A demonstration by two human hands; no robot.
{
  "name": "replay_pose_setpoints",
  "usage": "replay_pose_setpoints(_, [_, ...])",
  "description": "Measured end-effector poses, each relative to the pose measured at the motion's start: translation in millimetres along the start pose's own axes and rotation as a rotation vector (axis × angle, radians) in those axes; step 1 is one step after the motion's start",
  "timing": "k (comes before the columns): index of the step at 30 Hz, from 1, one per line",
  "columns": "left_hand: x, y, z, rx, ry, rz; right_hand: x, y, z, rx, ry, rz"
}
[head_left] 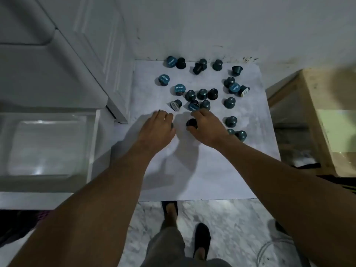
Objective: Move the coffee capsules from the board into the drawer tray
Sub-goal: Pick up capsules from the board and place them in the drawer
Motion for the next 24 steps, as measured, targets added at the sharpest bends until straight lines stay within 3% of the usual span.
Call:
replay_pose_setpoints(5, [14, -5, 6, 0.174, -0.262, 0.159, 7, -8, -3, 0.028, 0.019, 0.041])
replay_pose_setpoints(8, [17, -5, 7, 0.184, -0.333, 0.193, 9, -13, -3, 0.038, 0.035, 0.053])
replay_pose_setpoints(12, [19, -7, 9, 0.137, -0.282, 0.235, 10, -14, -2, 0.035, 0.028, 0.052])
replay_pose_setpoints(18, [2, 8, -1, 0.132, -0.19, 0.124, -3, 2, 4, 0.023, 0.031, 0.021])
replay_pose_setpoints(24, [-63, 30, -26, -0.14, 0.205, -0.043, -44, 34, 23, -0.075, 0.021, -0.107])
Point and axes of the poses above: each hand's wrist, its own y-axis away from the middle knuckle, its own x-axis out of the palm, z = x × y, the point moved 2 cm from there along -y, towards the middle knuckle, and after that the axes turned 10 degrees about z, right-handed, at the moved point
